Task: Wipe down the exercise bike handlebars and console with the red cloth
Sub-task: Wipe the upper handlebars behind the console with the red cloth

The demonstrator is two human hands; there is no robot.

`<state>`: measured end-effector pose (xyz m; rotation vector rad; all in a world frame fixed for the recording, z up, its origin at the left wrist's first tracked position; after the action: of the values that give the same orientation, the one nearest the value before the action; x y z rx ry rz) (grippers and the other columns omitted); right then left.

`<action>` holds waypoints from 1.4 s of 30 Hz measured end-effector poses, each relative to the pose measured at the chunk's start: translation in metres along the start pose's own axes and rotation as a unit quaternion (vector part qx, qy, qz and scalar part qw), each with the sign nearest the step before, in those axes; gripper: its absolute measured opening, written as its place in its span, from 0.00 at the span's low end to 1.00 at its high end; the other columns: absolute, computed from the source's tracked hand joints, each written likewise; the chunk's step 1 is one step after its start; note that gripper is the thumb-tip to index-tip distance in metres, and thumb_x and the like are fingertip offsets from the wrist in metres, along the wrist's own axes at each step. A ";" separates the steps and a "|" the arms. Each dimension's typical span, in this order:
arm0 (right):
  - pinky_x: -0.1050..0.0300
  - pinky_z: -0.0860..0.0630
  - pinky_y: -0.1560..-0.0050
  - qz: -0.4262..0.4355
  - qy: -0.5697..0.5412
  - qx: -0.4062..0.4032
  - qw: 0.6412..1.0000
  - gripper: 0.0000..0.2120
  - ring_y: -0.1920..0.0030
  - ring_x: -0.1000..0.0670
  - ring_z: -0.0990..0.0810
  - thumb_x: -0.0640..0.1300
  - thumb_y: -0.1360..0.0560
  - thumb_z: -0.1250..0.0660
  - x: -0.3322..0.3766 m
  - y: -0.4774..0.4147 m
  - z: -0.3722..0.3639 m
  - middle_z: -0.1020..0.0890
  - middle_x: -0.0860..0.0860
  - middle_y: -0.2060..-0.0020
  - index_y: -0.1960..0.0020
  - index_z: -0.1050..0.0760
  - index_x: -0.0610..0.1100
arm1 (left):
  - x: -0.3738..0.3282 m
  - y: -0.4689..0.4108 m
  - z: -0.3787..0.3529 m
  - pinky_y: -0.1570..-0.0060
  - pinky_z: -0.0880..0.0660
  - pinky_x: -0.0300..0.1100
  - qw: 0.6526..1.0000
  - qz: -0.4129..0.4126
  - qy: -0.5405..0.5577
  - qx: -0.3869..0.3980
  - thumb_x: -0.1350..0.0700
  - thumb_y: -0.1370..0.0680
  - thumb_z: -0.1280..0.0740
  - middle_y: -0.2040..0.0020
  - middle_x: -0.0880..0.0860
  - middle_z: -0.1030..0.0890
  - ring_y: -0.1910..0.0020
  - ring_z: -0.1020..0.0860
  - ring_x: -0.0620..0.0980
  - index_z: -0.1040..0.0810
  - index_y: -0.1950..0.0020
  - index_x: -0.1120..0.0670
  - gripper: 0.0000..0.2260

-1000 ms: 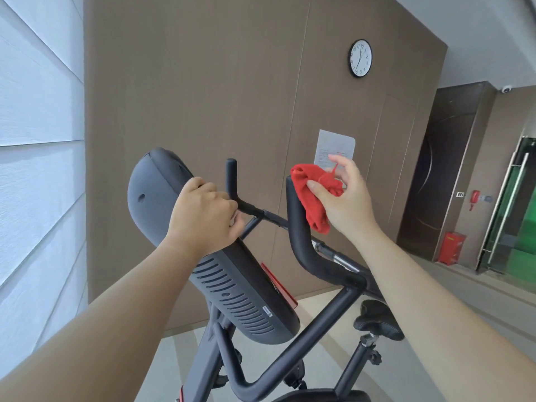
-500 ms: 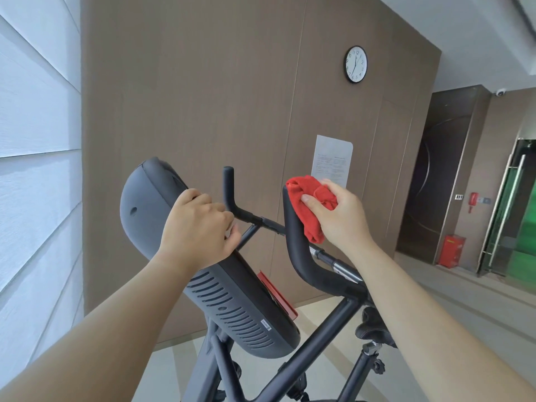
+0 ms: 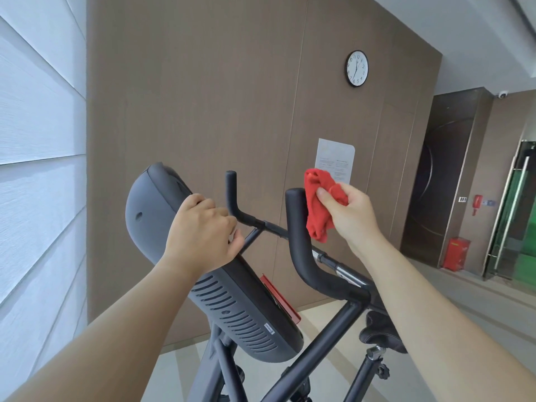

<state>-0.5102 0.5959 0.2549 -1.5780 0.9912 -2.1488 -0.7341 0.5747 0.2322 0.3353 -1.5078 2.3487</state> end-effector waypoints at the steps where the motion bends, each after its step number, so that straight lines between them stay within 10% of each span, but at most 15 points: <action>1: 0.53 0.21 0.61 0.006 -0.001 0.020 1.000 0.03 0.61 0.48 0.18 0.48 0.25 0.32 0.003 -0.001 -0.007 0.17 0.54 0.65 0.58 0.23 0.52 | 0.000 0.000 0.000 0.58 0.33 0.46 1.000 0.000 -0.001 0.001 0.50 0.25 0.47 0.76 0.48 0.30 0.73 0.33 0.51 0.26 0.73 0.53 0.19; 7: 0.72 0.31 0.67 -0.049 0.089 0.081 0.992 0.21 0.69 0.62 0.23 0.66 0.25 0.47 -0.036 0.027 -0.018 0.21 0.60 0.73 0.62 0.25 0.53 | 0.000 0.000 -0.001 0.57 0.33 0.46 1.000 -0.001 -0.002 -0.001 0.49 0.25 0.47 0.76 0.48 0.29 0.72 0.32 0.51 0.25 0.72 0.52 0.20; 12: 0.43 0.26 0.40 -0.164 0.009 0.086 0.983 0.45 0.49 0.46 0.19 0.82 0.45 0.50 -0.069 0.046 -0.014 0.16 0.44 0.55 0.57 0.22 0.44 | 0.001 0.000 -0.002 0.57 0.34 0.46 1.000 0.008 -0.006 -0.005 0.49 0.25 0.48 0.76 0.48 0.28 0.72 0.31 0.51 0.25 0.72 0.52 0.20; 16: 0.43 0.25 0.45 -0.126 -0.076 0.068 0.987 0.33 0.58 0.47 0.20 0.78 0.46 0.35 -0.053 0.037 -0.017 0.21 0.45 0.64 0.61 0.20 0.49 | 0.000 0.001 -0.003 0.55 0.34 0.46 1.000 0.005 -0.007 -0.001 0.48 0.24 0.49 0.74 0.47 0.25 0.70 0.30 0.50 0.23 0.70 0.51 0.21; 21: 0.48 0.28 0.39 -0.055 -0.125 0.086 0.987 0.11 0.46 0.47 0.20 0.52 0.28 0.31 -0.031 0.025 -0.018 0.17 0.49 0.52 0.47 0.21 0.51 | 0.000 0.000 -0.003 0.55 0.35 0.45 1.000 0.005 -0.009 0.002 0.47 0.24 0.50 0.73 0.47 0.25 0.69 0.30 0.50 0.23 0.69 0.51 0.22; 27: 0.71 0.28 0.47 0.025 -0.026 0.059 0.998 0.20 0.45 0.65 0.23 0.39 0.26 0.32 -0.022 0.038 -0.017 0.20 0.67 0.49 0.36 0.26 0.53 | 0.000 0.000 -0.001 0.56 0.35 0.45 1.000 0.011 -0.010 -0.004 0.48 0.25 0.50 0.74 0.47 0.26 0.70 0.31 0.51 0.24 0.70 0.52 0.21; 32: 0.73 0.29 0.58 0.040 0.016 0.098 0.994 0.21 0.59 0.58 0.18 0.34 0.25 0.33 -0.041 0.065 -0.012 0.15 0.59 0.57 0.36 0.26 0.50 | 0.000 0.000 -0.001 0.55 0.35 0.46 1.000 0.014 -0.015 0.001 0.49 0.25 0.48 0.74 0.48 0.26 0.70 0.31 0.52 0.24 0.71 0.53 0.20; 39: 0.77 0.33 0.46 -0.008 0.040 0.147 0.988 0.30 0.43 0.69 0.27 0.59 0.26 0.38 -0.043 0.070 -0.017 0.24 0.72 0.45 0.27 0.40 0.52 | 0.000 -0.001 -0.001 0.56 0.35 0.46 1.000 0.011 -0.024 0.008 0.49 0.25 0.49 0.75 0.48 0.27 0.71 0.31 0.52 0.26 0.72 0.53 0.20; 42: 0.70 0.35 0.43 -0.031 0.040 0.097 0.994 0.30 0.40 0.64 0.27 0.63 0.27 0.43 -0.054 0.074 -0.019 0.25 0.64 0.38 0.28 0.37 0.53 | 0.000 -0.001 -0.002 0.57 0.35 0.46 1.000 0.011 -0.025 0.007 0.50 0.25 0.48 0.76 0.48 0.27 0.71 0.31 0.52 0.27 0.73 0.53 0.19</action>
<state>-0.5200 0.5813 0.1631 -1.4591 0.7378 -2.2873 -0.7335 0.5767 0.2319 0.3861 -1.5259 2.3857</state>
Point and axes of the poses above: each hand's wrist, its own y-axis away from the middle knuckle, its own z-axis out of the back of the hand, x = y × z, the point moved 9 cm from there along -y, towards the middle knuckle
